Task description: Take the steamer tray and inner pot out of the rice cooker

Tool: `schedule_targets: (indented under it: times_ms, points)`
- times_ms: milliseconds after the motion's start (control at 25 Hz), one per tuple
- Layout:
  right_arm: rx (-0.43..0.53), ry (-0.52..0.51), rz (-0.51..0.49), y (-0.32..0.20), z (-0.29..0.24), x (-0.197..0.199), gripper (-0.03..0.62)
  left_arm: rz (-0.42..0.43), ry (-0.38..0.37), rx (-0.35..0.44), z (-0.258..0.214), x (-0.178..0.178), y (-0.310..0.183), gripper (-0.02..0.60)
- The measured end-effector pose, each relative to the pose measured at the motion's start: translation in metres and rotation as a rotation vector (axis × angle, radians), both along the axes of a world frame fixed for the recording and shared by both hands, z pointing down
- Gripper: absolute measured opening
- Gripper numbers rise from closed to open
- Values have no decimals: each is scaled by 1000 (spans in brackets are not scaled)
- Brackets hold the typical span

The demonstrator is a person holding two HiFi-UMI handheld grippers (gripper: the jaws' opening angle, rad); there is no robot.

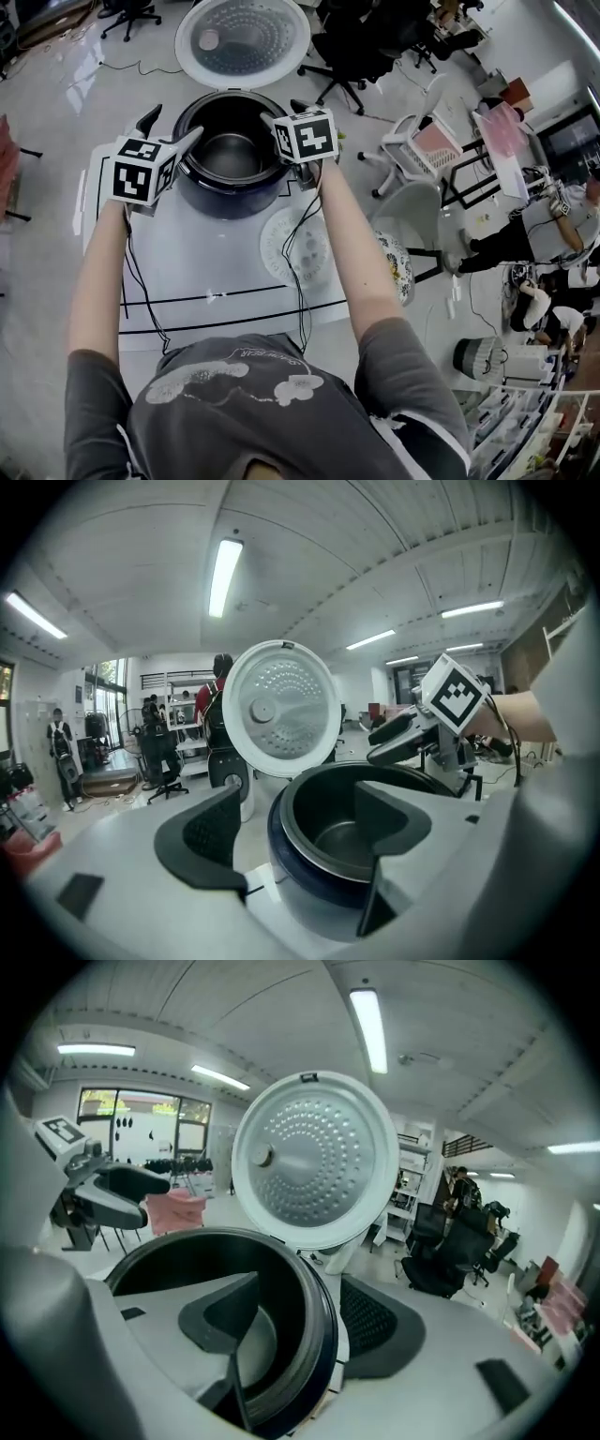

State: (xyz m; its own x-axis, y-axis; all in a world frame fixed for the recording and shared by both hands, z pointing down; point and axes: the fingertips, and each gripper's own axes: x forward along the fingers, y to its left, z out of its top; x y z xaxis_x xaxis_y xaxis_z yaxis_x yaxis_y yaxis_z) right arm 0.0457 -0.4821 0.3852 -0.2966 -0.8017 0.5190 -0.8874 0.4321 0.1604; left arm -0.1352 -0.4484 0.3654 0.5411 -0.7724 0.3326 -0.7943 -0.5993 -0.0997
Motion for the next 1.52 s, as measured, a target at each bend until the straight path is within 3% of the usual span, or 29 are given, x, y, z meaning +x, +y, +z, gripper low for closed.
schedule_targets:
  times_ms: [160,360,720,960,1200,1280,1520]
  points:
    - [-49,100,-117,-23,18,-16,285,25,-54,-26,8,7,-18,387]
    - [-103,305,-231,-44,47,-18,247,62,-120,-40,30,24,-37,387]
    - [-145,532,-281,-58,64,-8,164,87,-211,-56,39,34,-49,386]
    - [-162,461,-258,-57,60,-6,153,80,-236,-62,45,35,-54,385]
    - [-126,425,-298,-55,39,-19,114,102,-250,-74,43,37,-62,387]
    - [-136,368,-305,-55,37,-21,110,113,-262,-85,44,40,-66,385]
    - [-181,275,-343,-52,33,-26,106,166,-390,-151,63,46,-75,385]
